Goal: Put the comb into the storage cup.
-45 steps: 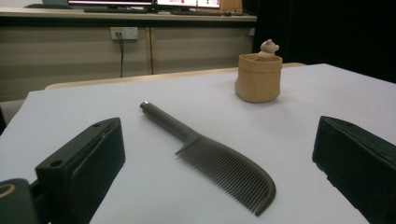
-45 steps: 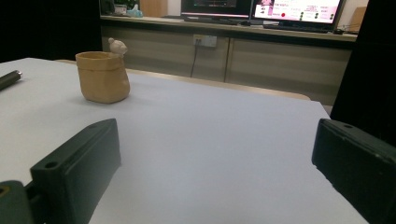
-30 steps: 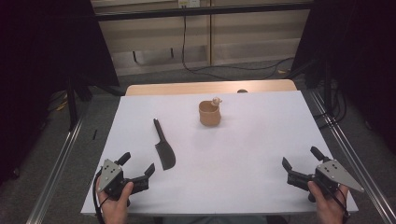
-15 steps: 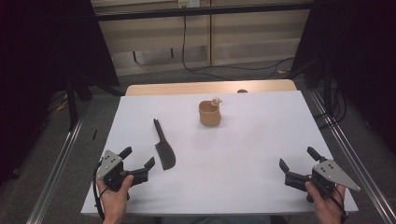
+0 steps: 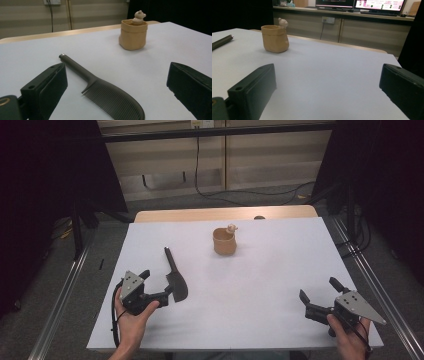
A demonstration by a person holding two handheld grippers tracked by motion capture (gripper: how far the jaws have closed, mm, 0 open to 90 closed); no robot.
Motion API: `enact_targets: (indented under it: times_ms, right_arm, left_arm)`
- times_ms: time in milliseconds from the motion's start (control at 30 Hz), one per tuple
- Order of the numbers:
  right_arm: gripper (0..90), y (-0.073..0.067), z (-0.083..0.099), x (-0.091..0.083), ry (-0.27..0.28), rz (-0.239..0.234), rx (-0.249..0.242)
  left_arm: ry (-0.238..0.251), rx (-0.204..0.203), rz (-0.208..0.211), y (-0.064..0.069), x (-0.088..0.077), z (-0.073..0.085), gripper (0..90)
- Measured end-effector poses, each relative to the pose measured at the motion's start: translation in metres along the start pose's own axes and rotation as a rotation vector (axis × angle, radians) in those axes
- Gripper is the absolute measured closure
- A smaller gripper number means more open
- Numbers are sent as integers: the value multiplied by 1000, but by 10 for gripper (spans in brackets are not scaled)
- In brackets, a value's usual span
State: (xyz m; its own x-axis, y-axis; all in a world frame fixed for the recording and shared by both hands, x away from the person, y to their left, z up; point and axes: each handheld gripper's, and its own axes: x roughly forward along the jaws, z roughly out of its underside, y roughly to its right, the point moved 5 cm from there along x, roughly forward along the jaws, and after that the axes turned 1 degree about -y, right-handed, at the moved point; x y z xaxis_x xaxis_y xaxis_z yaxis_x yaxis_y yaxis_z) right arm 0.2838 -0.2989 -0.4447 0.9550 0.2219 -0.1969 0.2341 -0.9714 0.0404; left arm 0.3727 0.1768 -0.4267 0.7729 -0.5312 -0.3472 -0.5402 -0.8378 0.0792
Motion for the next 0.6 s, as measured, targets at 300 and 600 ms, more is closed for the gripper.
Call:
enact_targets:
  times_ms: [300, 600]
  right_arm:
    - [2, -1, 1, 1, -10, -8, -3]
    - [2, 0, 1, 0, -6, -6, -2]
  left_arm:
    - [-20, -14, -11, -10, 15, -7, 33]
    - [-20, -1, -17, -14, 29, -18, 33]
